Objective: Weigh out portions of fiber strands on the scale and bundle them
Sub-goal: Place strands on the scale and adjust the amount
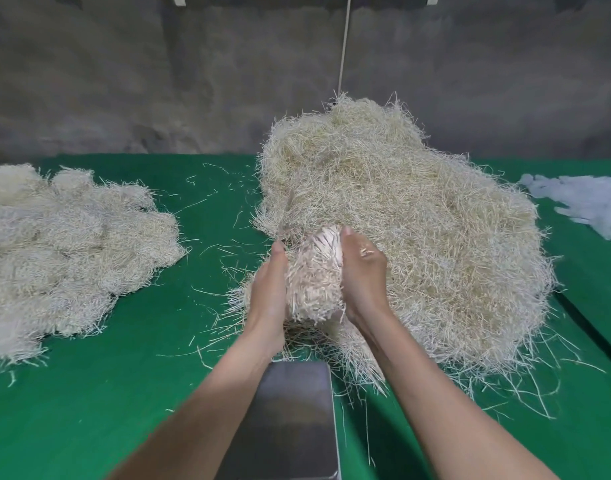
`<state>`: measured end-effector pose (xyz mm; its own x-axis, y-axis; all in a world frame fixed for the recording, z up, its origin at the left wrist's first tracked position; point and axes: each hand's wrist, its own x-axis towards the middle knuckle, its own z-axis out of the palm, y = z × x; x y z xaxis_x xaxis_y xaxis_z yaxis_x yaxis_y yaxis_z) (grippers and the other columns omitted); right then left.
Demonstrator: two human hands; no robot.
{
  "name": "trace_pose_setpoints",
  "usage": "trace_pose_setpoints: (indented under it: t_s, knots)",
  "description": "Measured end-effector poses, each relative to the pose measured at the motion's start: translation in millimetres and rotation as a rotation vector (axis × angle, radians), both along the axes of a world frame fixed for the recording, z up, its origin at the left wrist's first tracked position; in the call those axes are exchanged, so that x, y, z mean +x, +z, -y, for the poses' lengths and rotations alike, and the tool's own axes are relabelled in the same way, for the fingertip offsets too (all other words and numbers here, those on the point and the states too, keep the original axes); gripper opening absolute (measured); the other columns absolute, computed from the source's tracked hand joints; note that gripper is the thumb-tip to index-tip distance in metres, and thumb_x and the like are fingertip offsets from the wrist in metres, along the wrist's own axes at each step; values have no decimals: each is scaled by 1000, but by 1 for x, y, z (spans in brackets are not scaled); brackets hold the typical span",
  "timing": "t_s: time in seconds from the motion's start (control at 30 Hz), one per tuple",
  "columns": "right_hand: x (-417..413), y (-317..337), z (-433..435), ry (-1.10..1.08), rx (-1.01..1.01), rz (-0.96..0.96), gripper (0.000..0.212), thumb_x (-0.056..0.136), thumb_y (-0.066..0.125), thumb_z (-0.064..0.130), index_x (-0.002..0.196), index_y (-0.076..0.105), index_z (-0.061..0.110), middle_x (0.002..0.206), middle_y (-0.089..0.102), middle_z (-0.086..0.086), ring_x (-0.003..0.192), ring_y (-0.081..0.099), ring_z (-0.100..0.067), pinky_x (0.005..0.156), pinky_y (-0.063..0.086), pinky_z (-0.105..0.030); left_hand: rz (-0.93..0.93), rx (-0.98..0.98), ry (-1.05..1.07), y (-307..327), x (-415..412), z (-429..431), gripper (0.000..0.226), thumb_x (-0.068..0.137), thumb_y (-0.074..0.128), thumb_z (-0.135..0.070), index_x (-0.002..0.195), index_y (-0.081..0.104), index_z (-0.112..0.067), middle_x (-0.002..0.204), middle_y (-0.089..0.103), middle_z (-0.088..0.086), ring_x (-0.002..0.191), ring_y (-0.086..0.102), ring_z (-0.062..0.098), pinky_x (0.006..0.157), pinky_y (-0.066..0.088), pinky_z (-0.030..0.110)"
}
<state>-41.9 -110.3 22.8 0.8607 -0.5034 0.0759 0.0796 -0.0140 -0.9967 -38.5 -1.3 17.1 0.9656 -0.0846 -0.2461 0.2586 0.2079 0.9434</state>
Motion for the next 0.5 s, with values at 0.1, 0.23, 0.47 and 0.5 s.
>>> trace_pose_setpoints:
  t_s: [0.1, 0.23, 0.47, 0.5]
  knots:
    - [-13, -18, -23, 6, -401, 95, 26, 99, 34, 43, 90, 50, 24, 71, 55, 7, 61, 46, -13, 60, 45, -33, -203, -158, 14, 1, 3, 3, 51, 87, 51, -57, 99, 65, -9, 87, 72, 8, 76, 70, 20, 76, 56, 37]
    - [-33, -33, -47, 100, -656, 26, 40, 94, 28, 52, 90, 51, 20, 70, 55, 5, 62, 52, -16, 58, 42, -37, -235, -25, 287, -3, 4, 0, 43, 93, 52, -46, 72, 55, -8, 53, 55, 5, 31, 52, 10, 32, 33, 13]
    - [-35, -35, -58, -43, -470, 63, 24, 94, 33, 28, 75, 48, 24, 56, 48, 14, 53, 45, -3, 50, 31, -19, -122, -60, 203, 2, 5, 4, 35, 97, 48, -38, 74, 54, -11, 57, 34, 3, 45, 38, 17, 44, 31, 26]
    - [-37, -35, -63, -50, -523, 69, 28, 97, 33, 31, 79, 51, 20, 57, 49, 12, 55, 48, -8, 52, 34, -26, -136, -76, 221, 1, 6, 3, 31, 99, 46, -31, 86, 60, -6, 59, 34, 3, 46, 37, 16, 44, 31, 26]
